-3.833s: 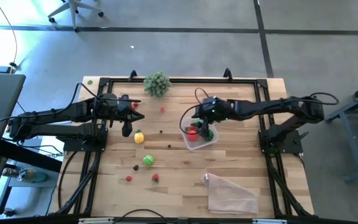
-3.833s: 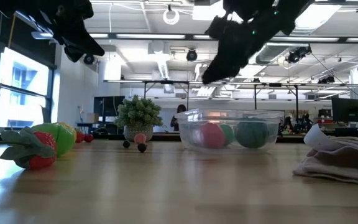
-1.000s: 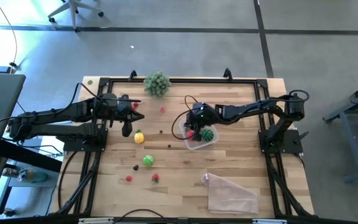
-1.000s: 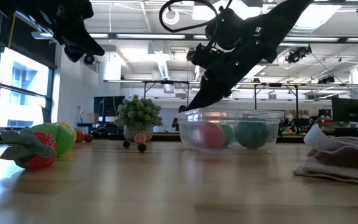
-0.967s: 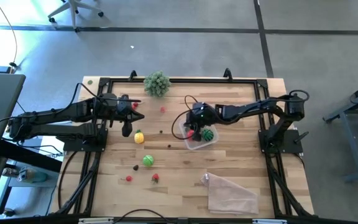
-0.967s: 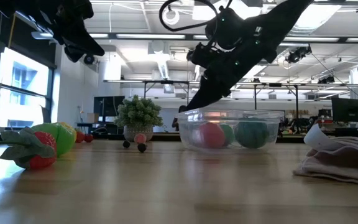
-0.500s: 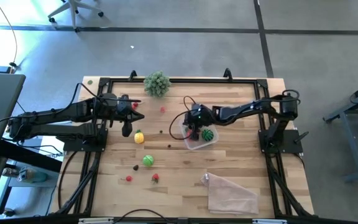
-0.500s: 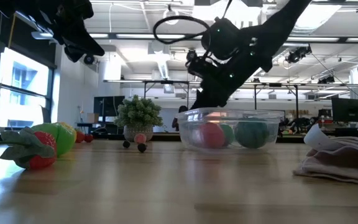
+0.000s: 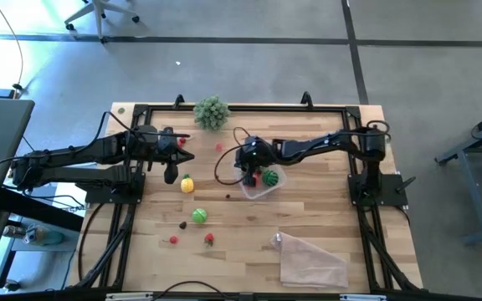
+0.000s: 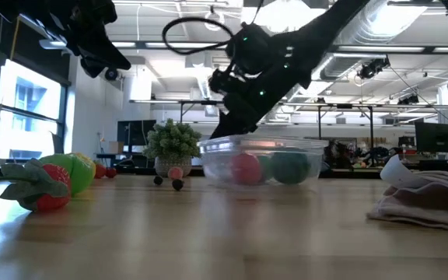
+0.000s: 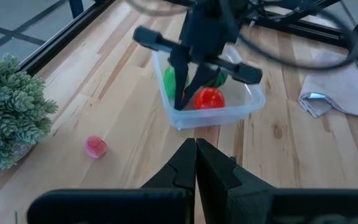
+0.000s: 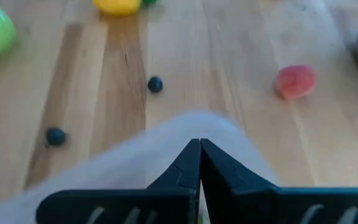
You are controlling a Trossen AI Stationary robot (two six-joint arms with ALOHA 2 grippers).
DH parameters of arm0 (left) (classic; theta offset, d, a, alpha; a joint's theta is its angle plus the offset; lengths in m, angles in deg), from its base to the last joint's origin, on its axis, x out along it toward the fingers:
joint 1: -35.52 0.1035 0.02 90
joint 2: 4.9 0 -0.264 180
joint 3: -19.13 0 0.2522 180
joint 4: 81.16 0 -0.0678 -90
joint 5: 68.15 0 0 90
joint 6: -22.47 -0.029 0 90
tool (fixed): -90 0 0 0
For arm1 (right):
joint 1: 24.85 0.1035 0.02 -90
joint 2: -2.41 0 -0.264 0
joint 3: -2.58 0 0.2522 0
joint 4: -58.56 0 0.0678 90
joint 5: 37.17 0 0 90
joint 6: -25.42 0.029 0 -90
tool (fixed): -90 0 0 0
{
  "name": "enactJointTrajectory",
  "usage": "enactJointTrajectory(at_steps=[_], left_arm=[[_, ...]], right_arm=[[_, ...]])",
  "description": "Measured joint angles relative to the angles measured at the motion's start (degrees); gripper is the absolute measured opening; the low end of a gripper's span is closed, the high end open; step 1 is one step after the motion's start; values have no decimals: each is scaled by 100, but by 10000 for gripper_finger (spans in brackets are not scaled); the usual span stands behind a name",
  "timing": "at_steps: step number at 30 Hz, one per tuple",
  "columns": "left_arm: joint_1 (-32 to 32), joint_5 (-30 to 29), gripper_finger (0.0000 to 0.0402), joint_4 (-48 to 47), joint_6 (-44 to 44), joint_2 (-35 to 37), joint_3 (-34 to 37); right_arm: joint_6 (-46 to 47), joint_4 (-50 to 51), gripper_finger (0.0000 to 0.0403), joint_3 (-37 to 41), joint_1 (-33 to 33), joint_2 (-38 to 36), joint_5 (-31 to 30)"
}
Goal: Pick and placing Produce into tupperware
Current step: Adjust the transparent bin
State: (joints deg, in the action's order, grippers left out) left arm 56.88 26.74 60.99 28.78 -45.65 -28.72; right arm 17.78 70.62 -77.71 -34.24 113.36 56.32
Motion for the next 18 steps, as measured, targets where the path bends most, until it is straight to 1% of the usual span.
enactJointTrajectory(at_steps=[3,8,18], left_arm=[[-1,1,1,-2,0,0,-1],[1,1,1,-1,2,1,-2],[1,0,1,-1,0,0,-1]], right_arm=[[-39,290,0,-283,0,121,-1],[-93,526,0,-482,0,121,-1],[-93,1132,0,-552,4,39,-13]])
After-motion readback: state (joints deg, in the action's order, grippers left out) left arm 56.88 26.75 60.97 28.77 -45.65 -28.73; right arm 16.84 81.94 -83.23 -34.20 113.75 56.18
